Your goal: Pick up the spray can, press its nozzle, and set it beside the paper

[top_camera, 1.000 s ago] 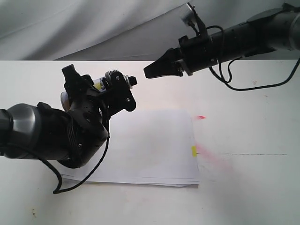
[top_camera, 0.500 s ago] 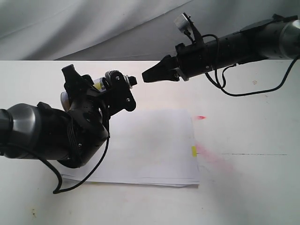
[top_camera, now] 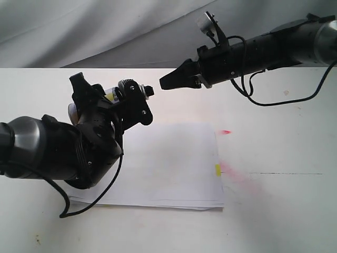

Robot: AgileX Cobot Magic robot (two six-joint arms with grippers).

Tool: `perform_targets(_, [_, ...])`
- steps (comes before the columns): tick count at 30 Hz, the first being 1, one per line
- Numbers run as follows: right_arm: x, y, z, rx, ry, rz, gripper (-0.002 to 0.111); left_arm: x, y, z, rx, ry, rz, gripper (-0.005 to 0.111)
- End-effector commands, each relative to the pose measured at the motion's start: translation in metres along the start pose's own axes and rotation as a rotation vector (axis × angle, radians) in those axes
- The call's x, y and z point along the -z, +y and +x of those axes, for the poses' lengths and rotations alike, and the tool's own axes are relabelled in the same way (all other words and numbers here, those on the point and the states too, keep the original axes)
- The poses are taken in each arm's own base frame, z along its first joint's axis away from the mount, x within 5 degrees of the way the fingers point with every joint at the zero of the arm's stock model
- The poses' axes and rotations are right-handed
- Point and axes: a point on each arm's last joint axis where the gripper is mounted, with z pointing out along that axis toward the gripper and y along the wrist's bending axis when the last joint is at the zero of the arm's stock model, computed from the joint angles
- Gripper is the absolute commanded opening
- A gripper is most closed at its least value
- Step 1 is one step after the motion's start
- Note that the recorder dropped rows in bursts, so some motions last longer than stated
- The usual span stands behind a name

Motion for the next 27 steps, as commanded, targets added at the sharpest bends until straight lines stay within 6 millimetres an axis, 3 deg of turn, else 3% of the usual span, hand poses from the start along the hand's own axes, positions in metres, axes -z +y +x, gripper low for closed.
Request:
perform_targets(1, [-0.001,0.004,-0.003,0.018,-0.001,-0.015,0.000,0.002,0.006,-0.002,0.011,-0.012,-0.033,0.000])
perform_targets(13, [-0.029,0.023,-0.002,0.052,0.040,-0.042,0.000,0.002,0.006,-0.002,0.011,-0.012,-0.033,0.000])
perform_targets(27, [-0.034,0.026,-0.002,0.058,0.044,-0.043,0.000,0.002,0.006,-0.002,0.011,-0.012,-0.033,0.000])
